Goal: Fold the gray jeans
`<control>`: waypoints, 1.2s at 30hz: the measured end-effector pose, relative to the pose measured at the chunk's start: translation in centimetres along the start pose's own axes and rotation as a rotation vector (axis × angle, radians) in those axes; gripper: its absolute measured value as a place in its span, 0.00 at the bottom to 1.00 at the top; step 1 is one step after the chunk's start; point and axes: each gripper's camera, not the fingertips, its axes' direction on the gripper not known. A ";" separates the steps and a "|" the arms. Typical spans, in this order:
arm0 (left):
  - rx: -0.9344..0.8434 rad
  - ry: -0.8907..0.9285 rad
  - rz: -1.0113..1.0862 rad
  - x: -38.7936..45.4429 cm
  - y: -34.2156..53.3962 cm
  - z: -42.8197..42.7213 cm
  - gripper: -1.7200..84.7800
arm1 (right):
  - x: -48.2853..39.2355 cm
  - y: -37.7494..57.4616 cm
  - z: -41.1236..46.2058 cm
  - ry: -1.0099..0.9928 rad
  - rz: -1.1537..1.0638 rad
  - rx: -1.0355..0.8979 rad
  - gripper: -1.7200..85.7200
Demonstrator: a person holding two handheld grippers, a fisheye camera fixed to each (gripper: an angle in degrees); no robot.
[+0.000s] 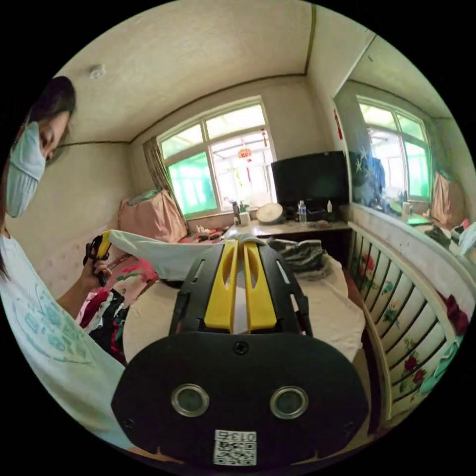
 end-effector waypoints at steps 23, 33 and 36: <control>-0.178 -0.112 0.223 3.5 -10.4 2.8 0.04 | 0.2 -9.7 6.7 -0.082 0.024 0.074 0.03; -0.347 -0.099 -0.089 1.8 -0.8 3.4 0.04 | 0.6 1.1 3.5 -0.016 0.193 -0.067 0.03; -0.468 -0.212 -0.373 -2.3 7.0 2.7 0.04 | 2.1 8.8 6.0 0.021 0.359 -0.330 0.03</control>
